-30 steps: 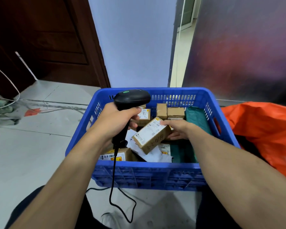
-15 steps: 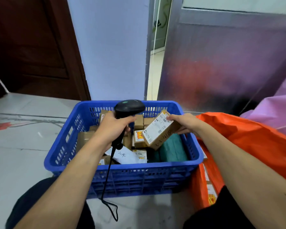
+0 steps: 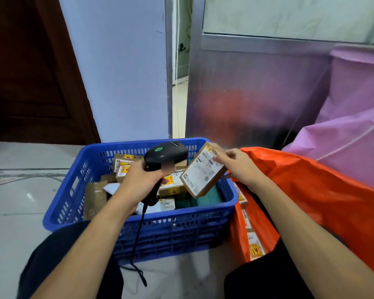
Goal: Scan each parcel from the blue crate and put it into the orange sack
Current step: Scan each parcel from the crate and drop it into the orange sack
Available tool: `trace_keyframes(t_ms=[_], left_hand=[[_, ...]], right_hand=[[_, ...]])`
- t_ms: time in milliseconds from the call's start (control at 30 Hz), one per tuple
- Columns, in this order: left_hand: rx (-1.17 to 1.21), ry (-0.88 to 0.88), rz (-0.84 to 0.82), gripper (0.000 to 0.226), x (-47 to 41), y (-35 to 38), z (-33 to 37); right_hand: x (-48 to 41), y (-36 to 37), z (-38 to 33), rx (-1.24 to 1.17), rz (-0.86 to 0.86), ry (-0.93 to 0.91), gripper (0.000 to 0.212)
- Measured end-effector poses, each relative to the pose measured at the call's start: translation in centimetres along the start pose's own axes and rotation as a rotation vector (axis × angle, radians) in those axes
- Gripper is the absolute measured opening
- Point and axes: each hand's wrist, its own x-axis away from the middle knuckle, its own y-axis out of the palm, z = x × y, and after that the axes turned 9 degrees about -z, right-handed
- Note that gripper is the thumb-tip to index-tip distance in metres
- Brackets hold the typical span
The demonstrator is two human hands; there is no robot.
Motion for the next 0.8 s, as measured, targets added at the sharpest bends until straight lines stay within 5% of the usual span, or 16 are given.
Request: trace_keyframes(t_ms=[233,800], left_hand=[[-0.071,0.11,0.029,0.022,3.6,0.8,-0.5],[-0.325,0.202,0.047,0.015,5.2,0.9,-1.0]], right_hand=[[1.0,-1.0,0.7,-0.046,0.192,-0.014,0.058],[1.7,-1.7,0.0,-0.141,0.246,-0.041,0.043]])
